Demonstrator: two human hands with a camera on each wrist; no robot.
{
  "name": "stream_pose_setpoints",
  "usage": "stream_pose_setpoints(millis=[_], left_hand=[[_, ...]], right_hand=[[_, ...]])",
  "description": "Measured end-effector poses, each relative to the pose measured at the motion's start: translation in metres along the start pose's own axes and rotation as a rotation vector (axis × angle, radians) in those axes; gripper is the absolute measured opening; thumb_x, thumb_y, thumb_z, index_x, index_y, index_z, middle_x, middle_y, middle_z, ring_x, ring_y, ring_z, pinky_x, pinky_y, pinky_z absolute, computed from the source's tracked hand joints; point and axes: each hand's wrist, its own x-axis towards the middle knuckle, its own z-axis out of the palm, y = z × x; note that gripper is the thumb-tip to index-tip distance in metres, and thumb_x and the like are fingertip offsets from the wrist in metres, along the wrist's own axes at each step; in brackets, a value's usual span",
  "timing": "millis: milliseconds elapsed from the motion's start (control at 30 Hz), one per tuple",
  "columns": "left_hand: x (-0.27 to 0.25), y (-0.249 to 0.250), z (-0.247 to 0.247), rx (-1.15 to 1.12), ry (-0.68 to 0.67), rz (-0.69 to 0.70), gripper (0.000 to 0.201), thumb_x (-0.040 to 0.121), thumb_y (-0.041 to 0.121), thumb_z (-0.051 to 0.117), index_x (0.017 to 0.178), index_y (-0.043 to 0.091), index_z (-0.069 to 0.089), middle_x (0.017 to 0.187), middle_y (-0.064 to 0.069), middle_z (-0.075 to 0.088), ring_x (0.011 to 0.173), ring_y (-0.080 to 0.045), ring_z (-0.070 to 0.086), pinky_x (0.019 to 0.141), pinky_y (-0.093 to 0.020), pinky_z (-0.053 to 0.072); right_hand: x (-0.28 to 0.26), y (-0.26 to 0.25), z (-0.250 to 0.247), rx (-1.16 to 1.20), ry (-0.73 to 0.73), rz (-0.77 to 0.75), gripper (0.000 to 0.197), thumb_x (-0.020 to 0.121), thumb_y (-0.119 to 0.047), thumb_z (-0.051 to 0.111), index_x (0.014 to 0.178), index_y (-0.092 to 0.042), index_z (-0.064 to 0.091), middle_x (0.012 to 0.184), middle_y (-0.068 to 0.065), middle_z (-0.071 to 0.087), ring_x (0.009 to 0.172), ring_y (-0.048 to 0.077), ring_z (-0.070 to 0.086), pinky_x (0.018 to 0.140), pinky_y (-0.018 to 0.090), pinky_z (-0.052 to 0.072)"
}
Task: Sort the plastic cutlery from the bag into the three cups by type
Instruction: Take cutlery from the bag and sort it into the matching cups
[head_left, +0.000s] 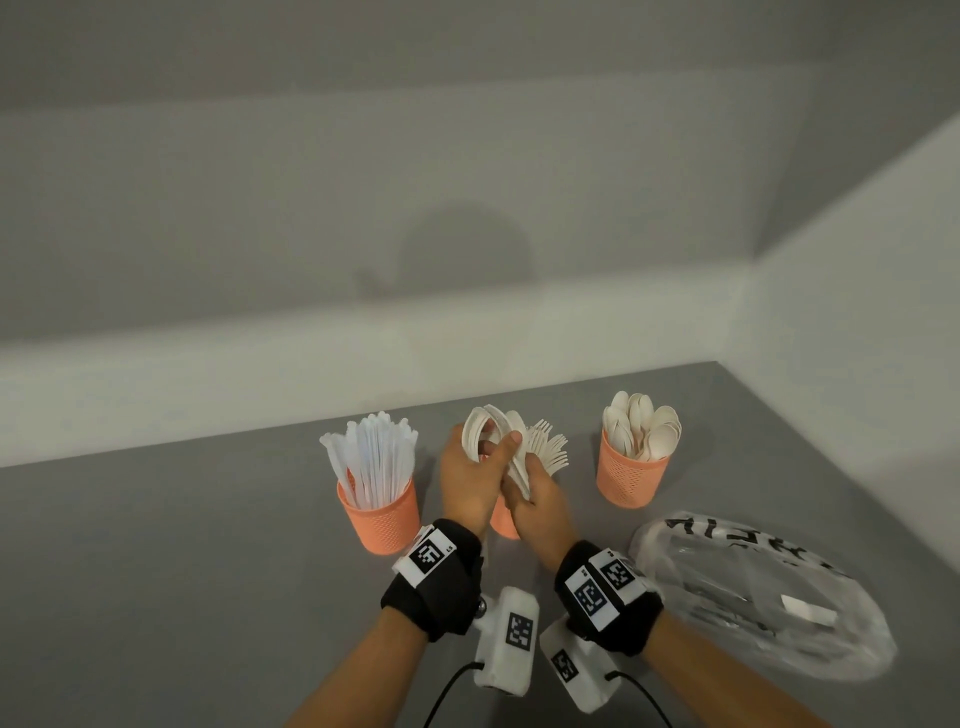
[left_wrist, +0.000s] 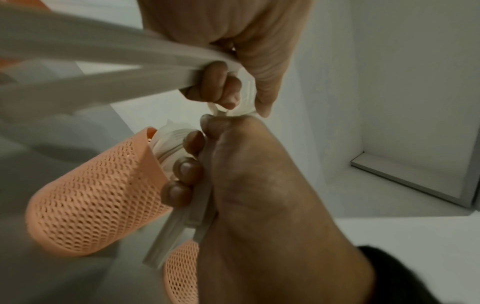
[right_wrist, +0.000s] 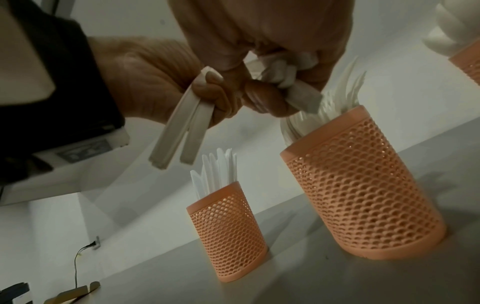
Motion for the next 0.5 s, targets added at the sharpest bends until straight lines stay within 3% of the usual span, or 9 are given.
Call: stream_pose_setpoints(millis=[100, 167, 233, 300, 367, 433, 500], left_hand=[[0.0, 0.001, -0.001, 0.027, 0.004, 0.049, 0.033, 0.079, 0.01, 0.071, 0.098, 0.025, 0.049, 0.081, 0.006, 0.057, 0.073, -0.004, 0.057, 0.073, -0.027, 0.051], [0.003, 0.001, -0.004, 0.037, -0.012, 0.062, 0.042, 0.079, 0.007, 0.071, 0.11, 0.021, 0.047, 0.085, 0.009, 0.058, 0.075, -0.001, 0.059, 0.075, -0.023, 0.052], [0.008, 0.001, -0.009, 0.091, -0.044, 0.068, 0.035, 0.079, 0.009, 0.071, 0.109, 0.015, 0.053, 0.087, 0.007, 0.062, 0.079, -0.004, 0.062, 0.075, -0.024, 0.052], [0.013, 0.001, -0.014, 0.163, -0.072, 0.073, 0.024, 0.078, 0.014, 0.072, 0.098, 0.009, 0.06, 0.085, -0.003, 0.067, 0.08, -0.018, 0.066, 0.073, -0.032, 0.054], [0.015, 0.003, -0.015, 0.2, -0.06, 0.077, 0.022, 0.078, 0.016, 0.073, 0.094, 0.007, 0.061, 0.087, -0.009, 0.068, 0.081, -0.023, 0.066, 0.073, -0.034, 0.056], [0.013, 0.006, -0.013, 0.209, -0.025, 0.101, 0.021, 0.079, 0.015, 0.072, 0.094, 0.009, 0.059, 0.089, -0.01, 0.067, 0.081, -0.022, 0.065, 0.073, -0.032, 0.055], [0.009, 0.009, -0.01, 0.192, 0.0, 0.127, 0.017, 0.082, 0.012, 0.068, 0.094, 0.009, 0.057, 0.085, -0.007, 0.065, 0.078, -0.019, 0.063, 0.068, -0.022, 0.052]], right_hand=[[0.001, 0.0, -0.002, 0.009, -0.031, 0.017, 0.035, 0.082, -0.032, 0.045, 0.111, -0.015, 0.053, 0.097, -0.001, 0.061, 0.094, 0.018, 0.06, 0.082, 0.03, 0.048], [0.003, -0.001, -0.004, 0.038, -0.079, 0.042, 0.011, 0.087, -0.023, 0.05, 0.097, -0.023, 0.053, 0.082, -0.009, 0.057, 0.079, 0.008, 0.056, 0.074, 0.02, 0.043], [0.004, -0.002, -0.006, 0.046, -0.145, 0.07, 0.016, 0.092, -0.011, 0.052, 0.09, -0.028, 0.053, 0.075, -0.009, 0.054, 0.072, 0.006, 0.053, 0.07, 0.019, 0.041], [0.004, 0.0, -0.007, 0.036, -0.166, 0.111, 0.018, 0.092, -0.012, 0.053, 0.092, -0.029, 0.054, 0.077, -0.005, 0.056, 0.074, 0.012, 0.054, 0.072, 0.026, 0.044], [0.003, -0.001, -0.007, 0.046, -0.171, 0.119, 0.018, 0.092, -0.013, 0.052, 0.096, -0.03, 0.054, 0.077, -0.003, 0.057, 0.074, 0.015, 0.055, 0.071, 0.029, 0.045], [0.003, -0.004, -0.006, 0.064, -0.177, 0.124, 0.021, 0.093, -0.01, 0.05, 0.094, -0.031, 0.053, 0.07, -0.002, 0.055, 0.063, 0.011, 0.053, 0.061, 0.025, 0.043], [0.003, -0.008, -0.006, 0.09, -0.176, 0.129, 0.026, 0.094, -0.006, 0.046, 0.089, -0.031, 0.051, 0.062, 0.0, 0.05, 0.046, 0.004, 0.047, 0.046, 0.02, 0.038]])
